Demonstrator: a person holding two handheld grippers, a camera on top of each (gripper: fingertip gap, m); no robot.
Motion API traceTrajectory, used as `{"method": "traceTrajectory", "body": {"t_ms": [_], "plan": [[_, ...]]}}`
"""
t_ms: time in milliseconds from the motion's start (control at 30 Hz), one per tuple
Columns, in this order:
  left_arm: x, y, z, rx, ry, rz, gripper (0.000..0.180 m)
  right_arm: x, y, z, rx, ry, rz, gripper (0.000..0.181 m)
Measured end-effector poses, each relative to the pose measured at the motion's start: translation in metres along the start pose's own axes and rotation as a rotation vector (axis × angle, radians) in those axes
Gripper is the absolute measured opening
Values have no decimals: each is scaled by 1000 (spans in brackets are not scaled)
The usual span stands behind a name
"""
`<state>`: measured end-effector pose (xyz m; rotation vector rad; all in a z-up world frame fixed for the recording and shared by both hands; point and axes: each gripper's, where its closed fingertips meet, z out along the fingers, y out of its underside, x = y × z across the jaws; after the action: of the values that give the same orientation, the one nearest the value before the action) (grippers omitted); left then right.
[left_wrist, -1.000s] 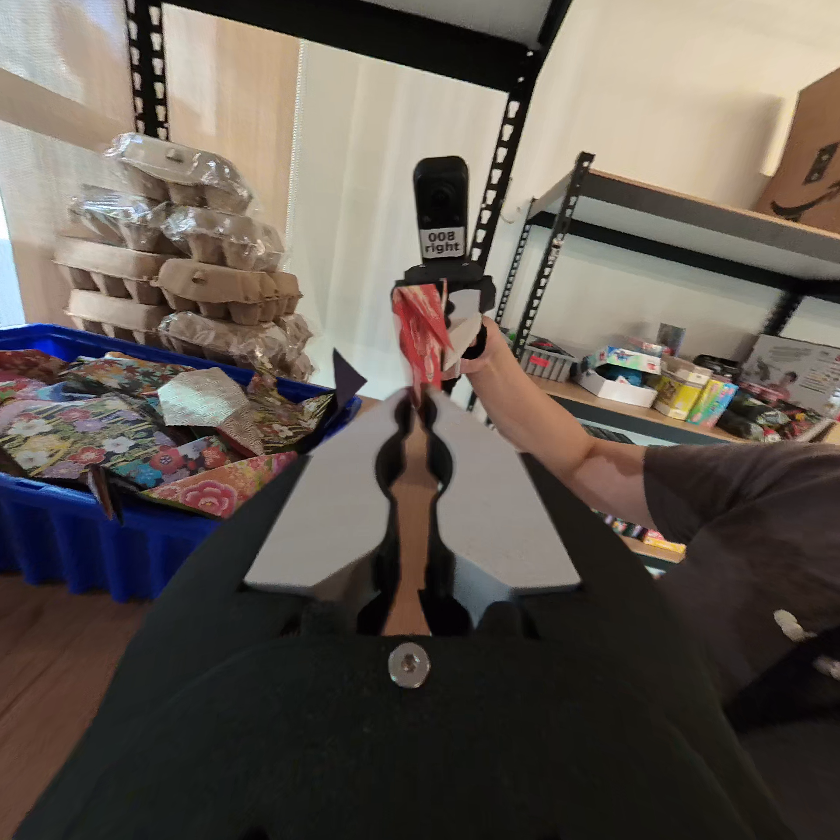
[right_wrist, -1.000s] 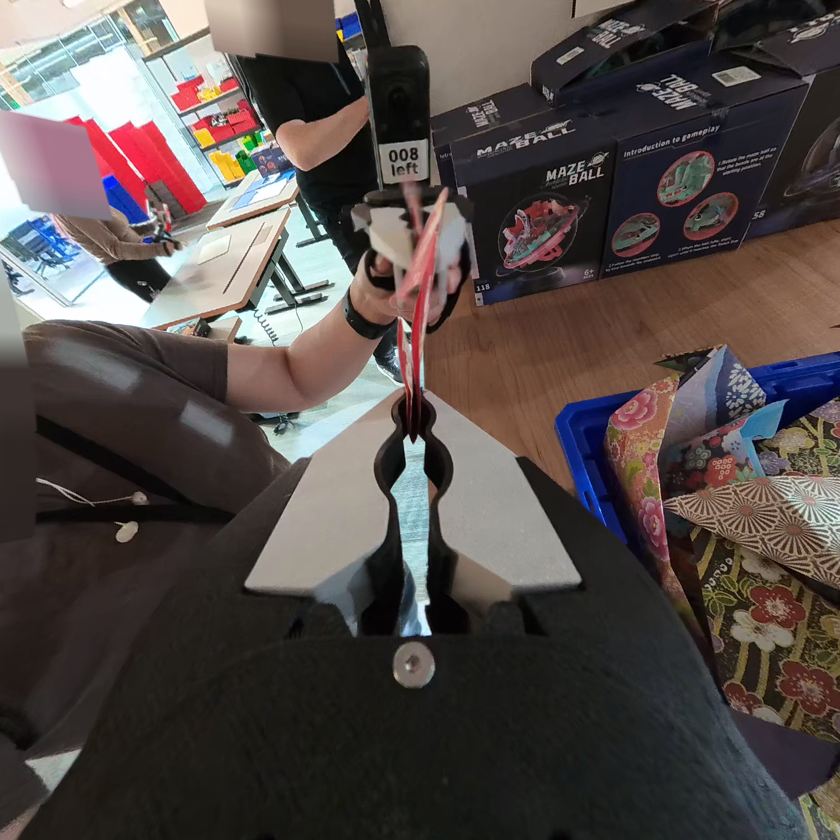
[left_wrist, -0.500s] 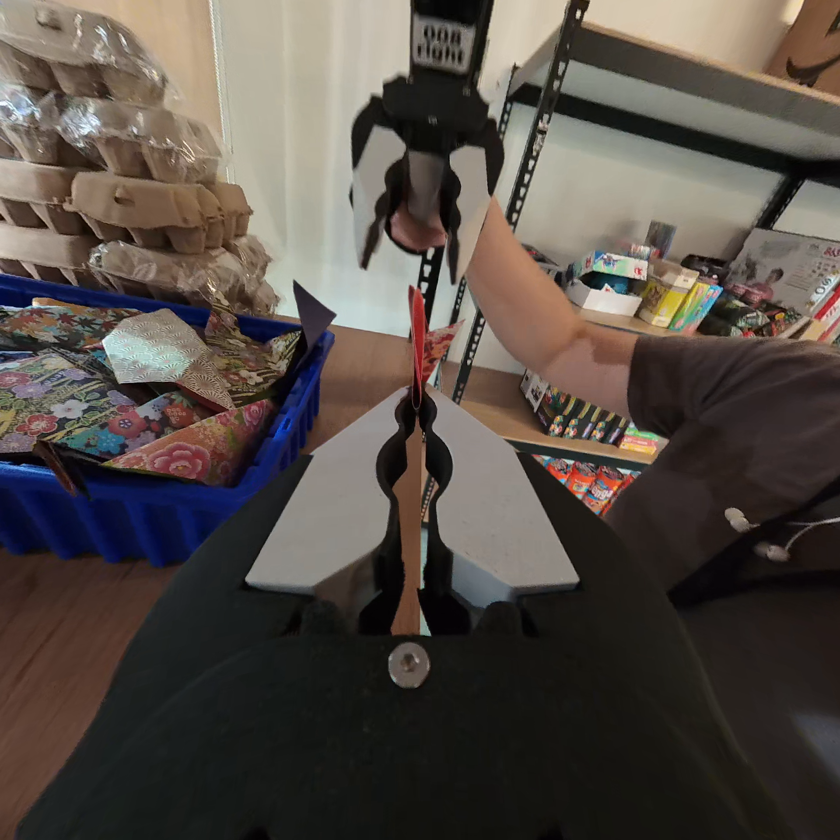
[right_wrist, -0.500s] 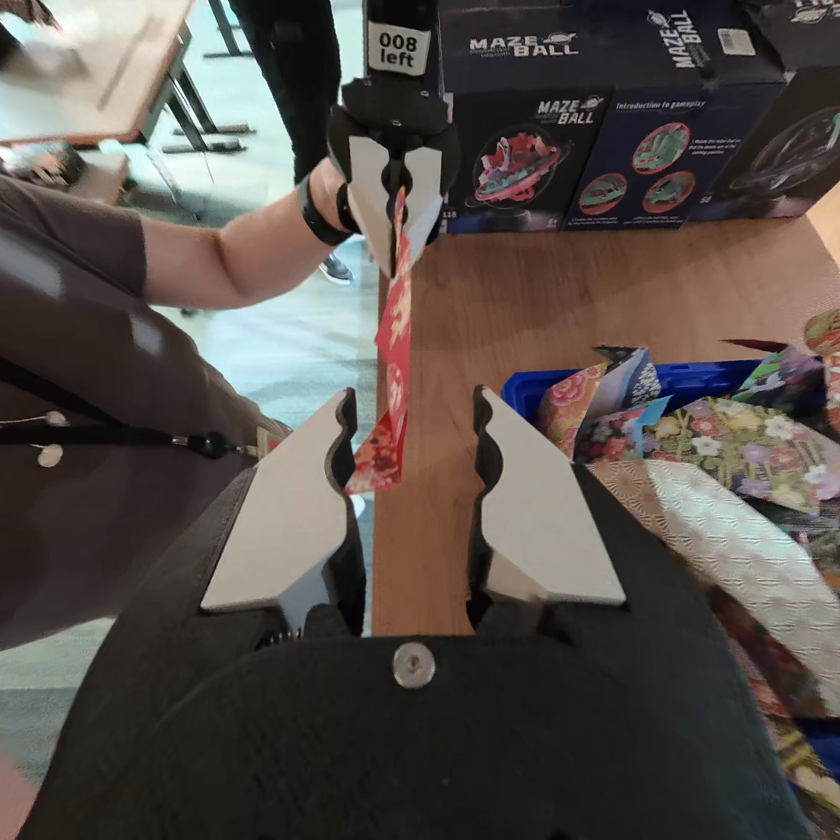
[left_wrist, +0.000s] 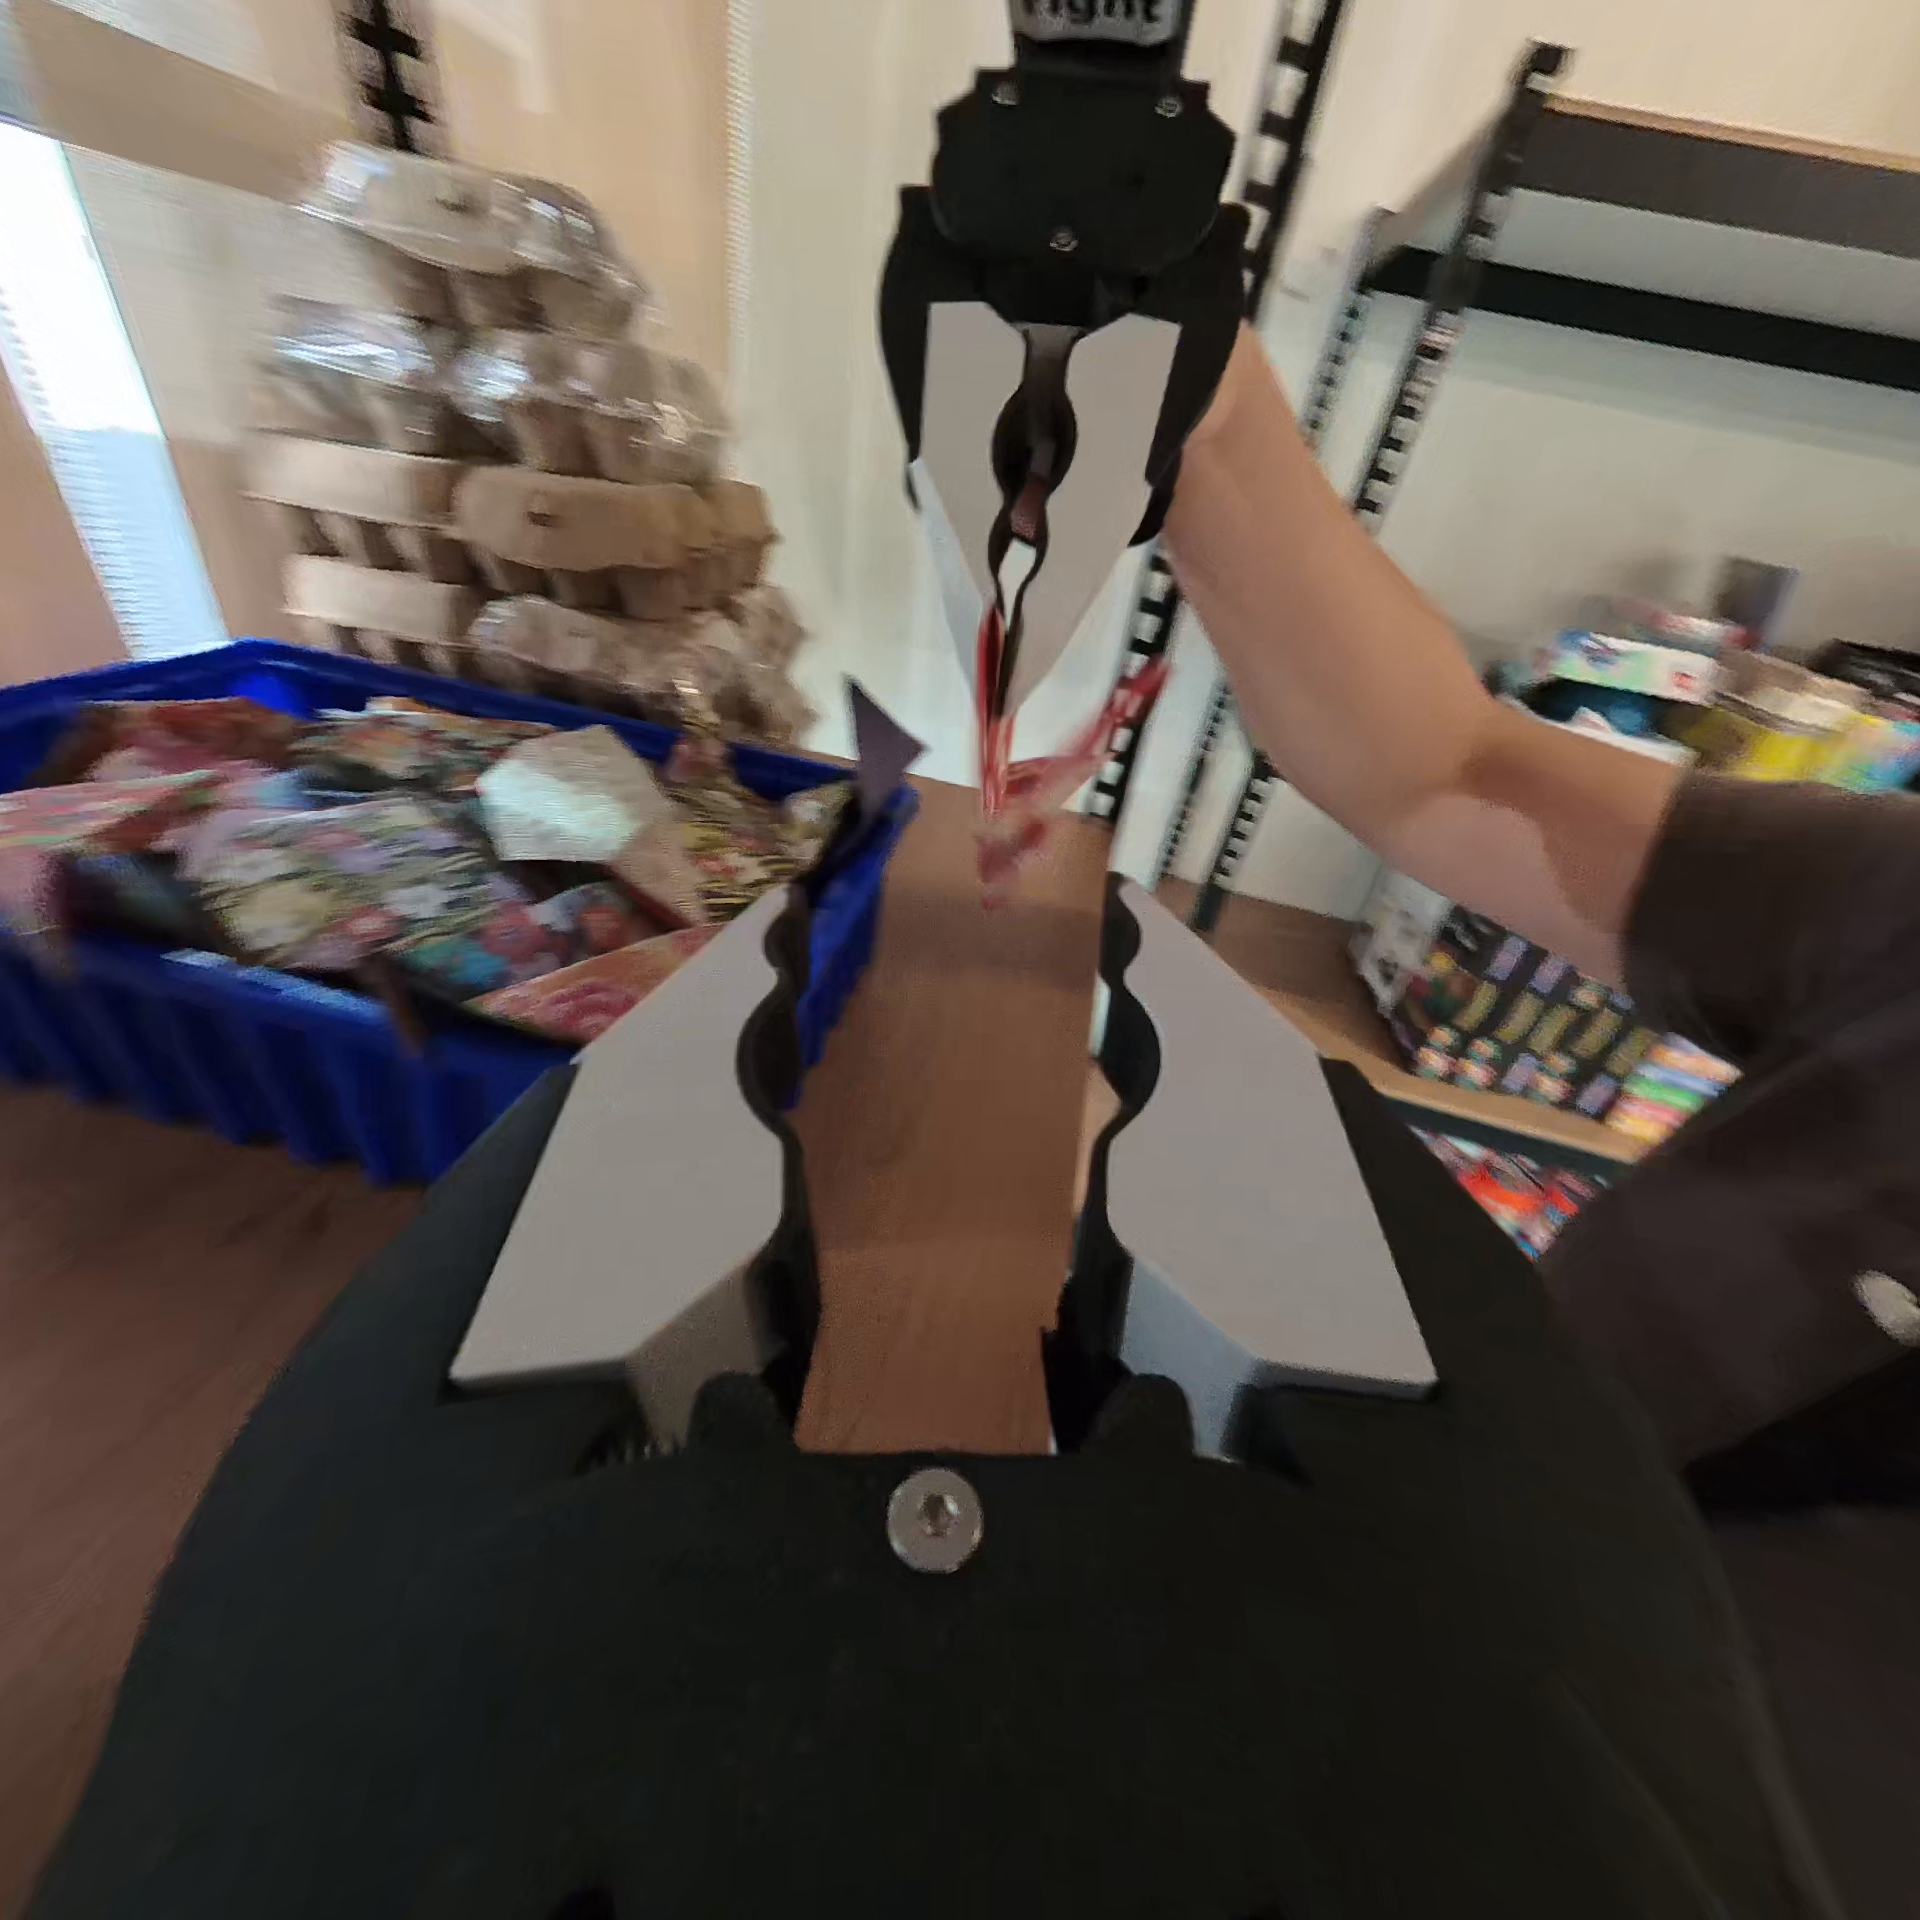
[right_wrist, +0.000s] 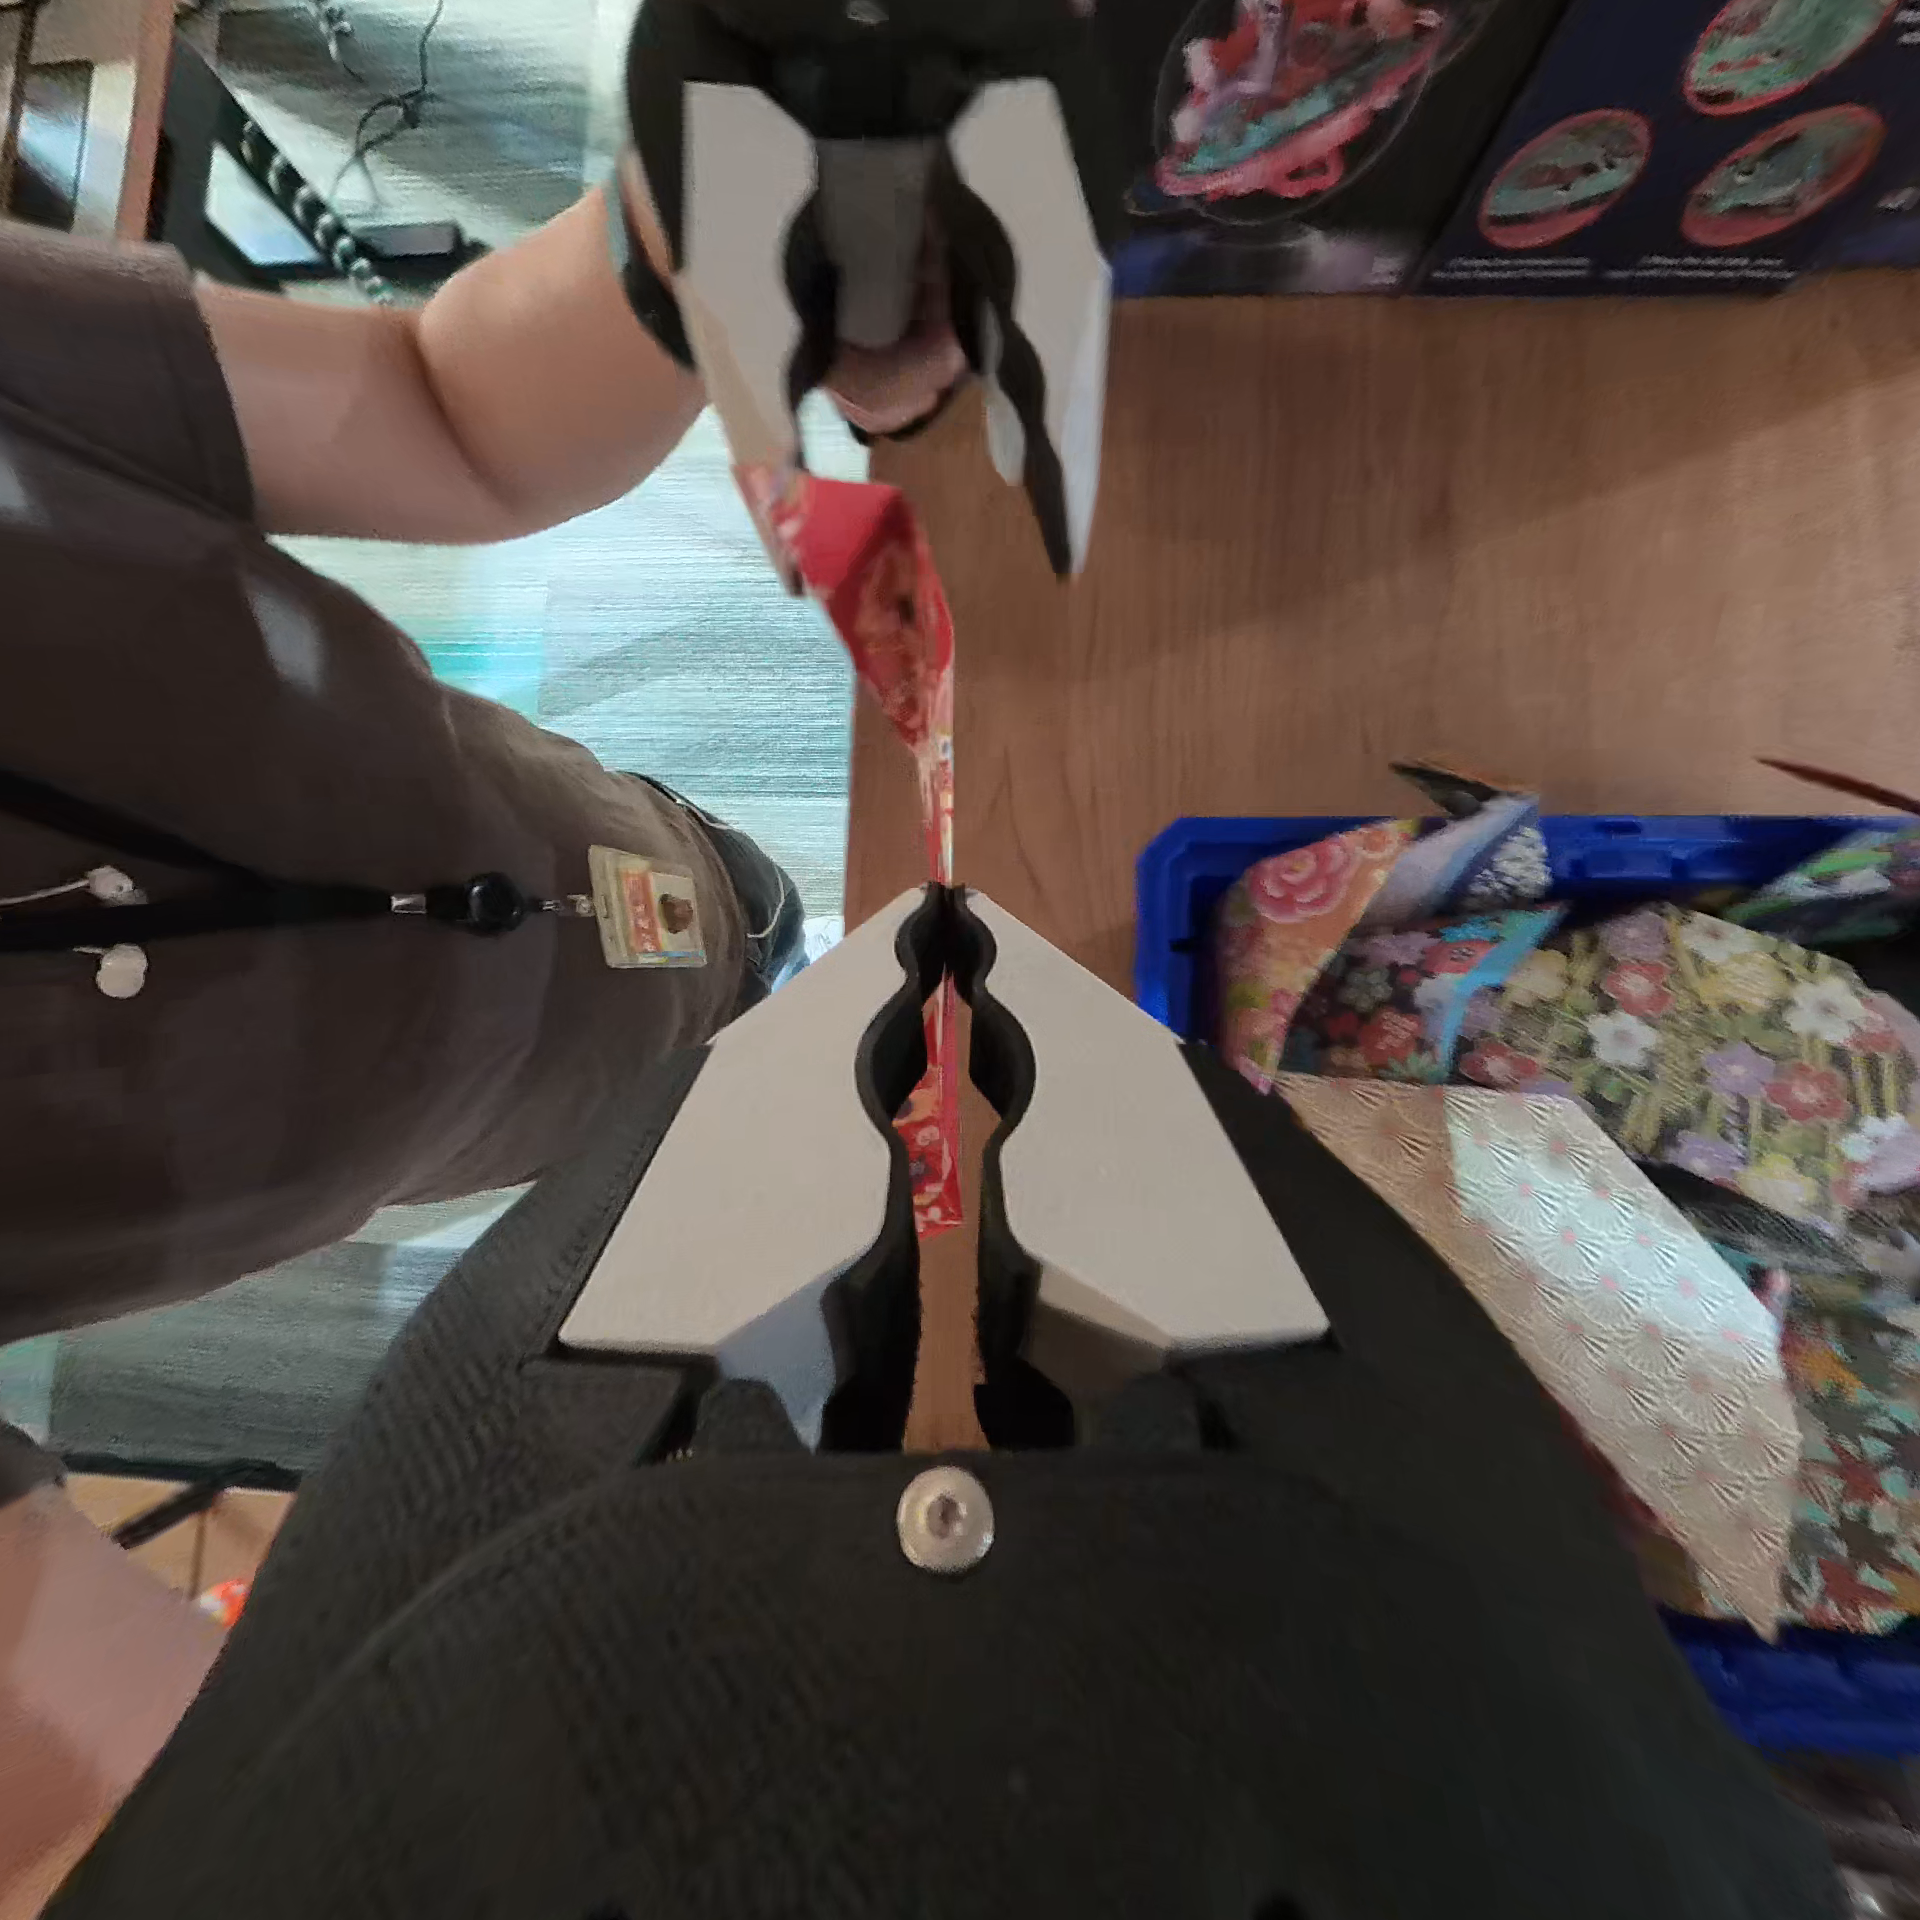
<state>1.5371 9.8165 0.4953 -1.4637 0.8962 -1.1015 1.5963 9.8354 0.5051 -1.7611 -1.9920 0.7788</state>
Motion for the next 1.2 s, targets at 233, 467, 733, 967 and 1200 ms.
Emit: {"method": "traceTrajectory", "body": {"t_ms": [233, 467, 733, 967, 1200], "plan": [[-7, 16, -65, 131, -172, -21, 38, 134, 23, -37, -70, 27, 386, 0], [34, 105, -140, 133, -288, -149, 36, 209, 58, -10, -246, -89, 423, 0], [121, 141, -230, 348, -573, -246, 43, 236, 93, 28, -399, -192, 414, 6], [147, 135, -231, 302, -621, -220, 53, 260, 89, 21, -406, 21, 325, 34], [155, 145, -232, 184, -1063, 11, 57, 217, -23, -17, 12, 398, -68, 35]]}}
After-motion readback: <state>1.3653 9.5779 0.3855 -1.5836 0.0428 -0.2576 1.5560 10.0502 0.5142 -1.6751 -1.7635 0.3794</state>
